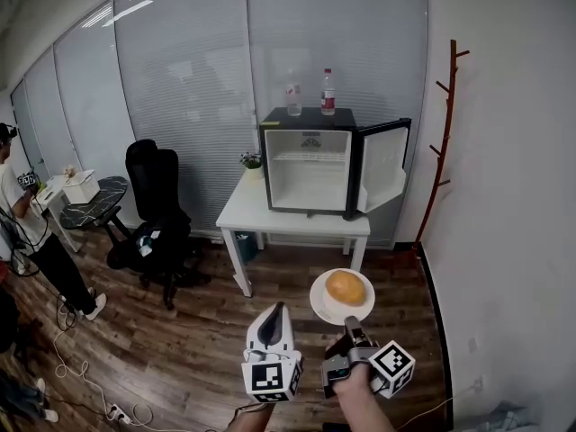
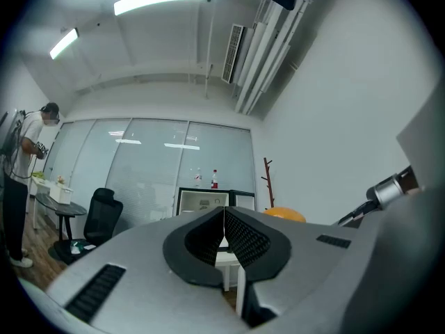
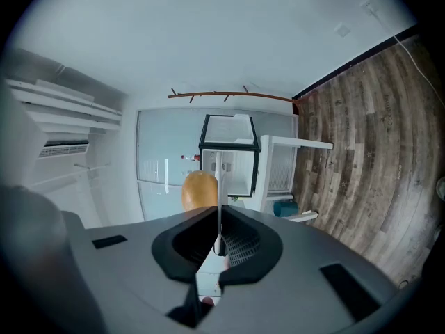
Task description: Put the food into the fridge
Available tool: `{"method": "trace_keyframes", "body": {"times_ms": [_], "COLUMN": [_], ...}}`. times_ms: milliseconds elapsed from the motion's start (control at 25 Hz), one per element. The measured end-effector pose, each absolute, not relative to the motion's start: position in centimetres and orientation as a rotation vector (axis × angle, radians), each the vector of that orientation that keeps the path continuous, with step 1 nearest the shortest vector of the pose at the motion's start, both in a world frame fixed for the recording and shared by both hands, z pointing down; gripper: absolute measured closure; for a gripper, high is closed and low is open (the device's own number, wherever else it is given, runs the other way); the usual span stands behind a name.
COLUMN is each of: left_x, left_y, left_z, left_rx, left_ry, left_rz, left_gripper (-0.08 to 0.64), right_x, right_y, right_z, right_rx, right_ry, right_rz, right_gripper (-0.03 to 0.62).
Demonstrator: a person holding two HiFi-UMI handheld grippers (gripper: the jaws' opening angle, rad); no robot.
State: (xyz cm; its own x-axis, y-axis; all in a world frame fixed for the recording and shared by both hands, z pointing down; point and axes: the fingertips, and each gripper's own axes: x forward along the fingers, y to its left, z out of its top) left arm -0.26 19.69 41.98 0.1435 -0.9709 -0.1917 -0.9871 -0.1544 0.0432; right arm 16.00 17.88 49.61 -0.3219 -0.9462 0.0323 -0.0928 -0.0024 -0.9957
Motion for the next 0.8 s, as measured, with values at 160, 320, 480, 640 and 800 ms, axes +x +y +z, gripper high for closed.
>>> {"method": "trace_keyframes", "body": {"times_ms": [160,320,480,640,800], "left_x": [0.4,0.3,-1.0,-2.8,-4.8], "left_y": [17.8,14.9,11.0,6.4,2.1], "left_z": [42.2,42.4,42.6,42.4,42.3], "left_rx": [-2.297,-2.302,-2.310,-2.309,-2.326], "left_ry": [1.973,1.973,1.962,1.958,1.951], "left_rz": [0.256,0.260,0.270,0.278,0.279], "left_gripper": [0.532,0.532,0.532,0.532,0.532], "right_x": [16.5,16.2,15.3,13.6,11.6], "right_y": [15.8,13.0,9.5,5.2,1.0], "right_z": [49.8,49.7,49.8,49.7,49.1], "right_rx": [-1.117,-1.115,-1.121,-1.147,-1.150], "right_ry": [1.512,1.528,1.532,1.524,1.505], "right_rz": [-1.423,-1.415,-1.391,-1.402,-1.395], "right_gripper": [0.557,0.557,0.557,0.557,0.557]}}
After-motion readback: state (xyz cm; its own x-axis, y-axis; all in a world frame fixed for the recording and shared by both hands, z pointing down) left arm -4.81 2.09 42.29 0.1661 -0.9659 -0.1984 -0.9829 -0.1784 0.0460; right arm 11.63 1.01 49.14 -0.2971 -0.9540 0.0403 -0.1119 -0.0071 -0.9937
